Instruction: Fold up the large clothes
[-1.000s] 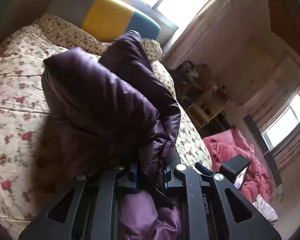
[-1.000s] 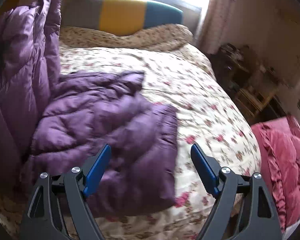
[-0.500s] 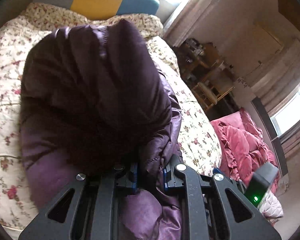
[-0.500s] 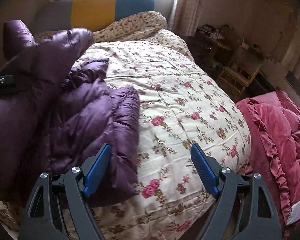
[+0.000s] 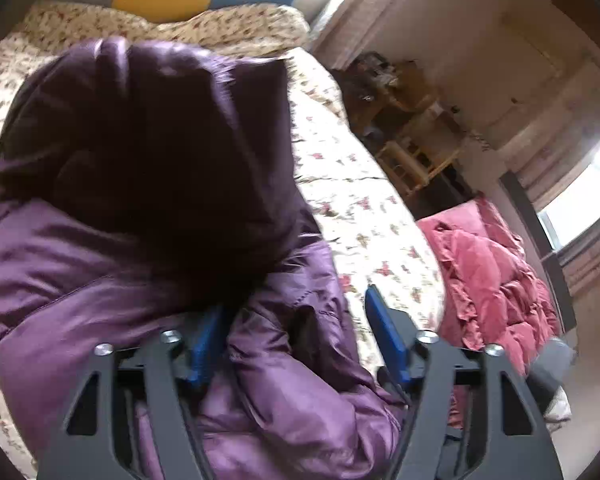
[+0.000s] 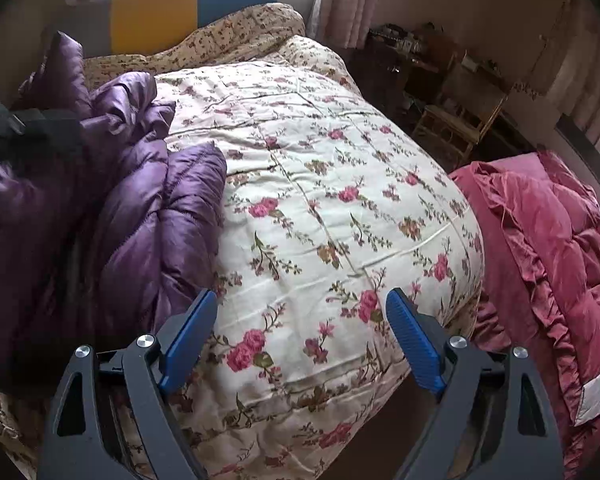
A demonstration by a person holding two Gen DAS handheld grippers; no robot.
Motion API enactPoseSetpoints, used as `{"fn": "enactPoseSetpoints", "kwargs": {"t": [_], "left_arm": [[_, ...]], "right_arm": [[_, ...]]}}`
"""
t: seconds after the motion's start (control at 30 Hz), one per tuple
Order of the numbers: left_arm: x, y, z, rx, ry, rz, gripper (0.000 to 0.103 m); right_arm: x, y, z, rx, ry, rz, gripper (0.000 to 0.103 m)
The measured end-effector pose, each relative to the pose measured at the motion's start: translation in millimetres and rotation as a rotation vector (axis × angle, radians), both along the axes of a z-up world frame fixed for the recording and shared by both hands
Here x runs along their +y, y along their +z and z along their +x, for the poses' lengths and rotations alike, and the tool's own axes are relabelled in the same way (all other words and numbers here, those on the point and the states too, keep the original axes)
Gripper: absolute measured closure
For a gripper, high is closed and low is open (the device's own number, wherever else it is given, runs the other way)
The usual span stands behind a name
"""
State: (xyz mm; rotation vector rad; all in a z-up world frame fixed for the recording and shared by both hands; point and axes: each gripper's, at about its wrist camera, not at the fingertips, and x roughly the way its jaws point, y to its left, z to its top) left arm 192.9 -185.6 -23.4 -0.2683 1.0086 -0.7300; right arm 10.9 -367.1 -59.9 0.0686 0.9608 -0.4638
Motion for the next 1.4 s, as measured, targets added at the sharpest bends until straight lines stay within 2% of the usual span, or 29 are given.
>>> {"fn": "enactPoseSetpoints", "kwargs": {"t": [0.27,0.37,0.5,0.6,0.7,0.83,1.0,1.33,1.4], "left_arm": [[38,34,-17,-0.045,-0.008,-0.087,0.032],[64,44,-26,-0.075,0.03,-0.105,0.031],[99,47,-35,-0.106,0.124,-0.091,0.031],[131,40,-39,-0.112,0.223,-0.052,0.031],[156,21,-40,-0.097,0.301,0.022,0.031],[175,-4,-44,-0.07,0.343,0.078,0.031],[179,-20,-48,-0.048,0.345,0.099,0.033],[173,-23,-46,-0.062,0.322,0.102,0.033],[171,-23,-47,-0.067,0.313,0.102,0.038]], "right_arm": [[13,1,-7,0.007,0.017,-0.008,0.017],[19,6,-9,-0.004,0.025,-0.01,0.017],[28,14,-13,-0.019,0.045,-0.022,0.017],[37,21,-15,-0.032,0.064,-0.023,0.017],[46,28,-16,-0.049,0.088,-0.02,0.017],[63,41,-18,-0.078,0.125,-0.025,0.017],[78,55,-19,-0.11,0.17,-0.02,0.017],[99,73,-21,-0.149,0.228,-0.022,0.017],[102,76,-21,-0.155,0.235,-0.017,0.017]]}}
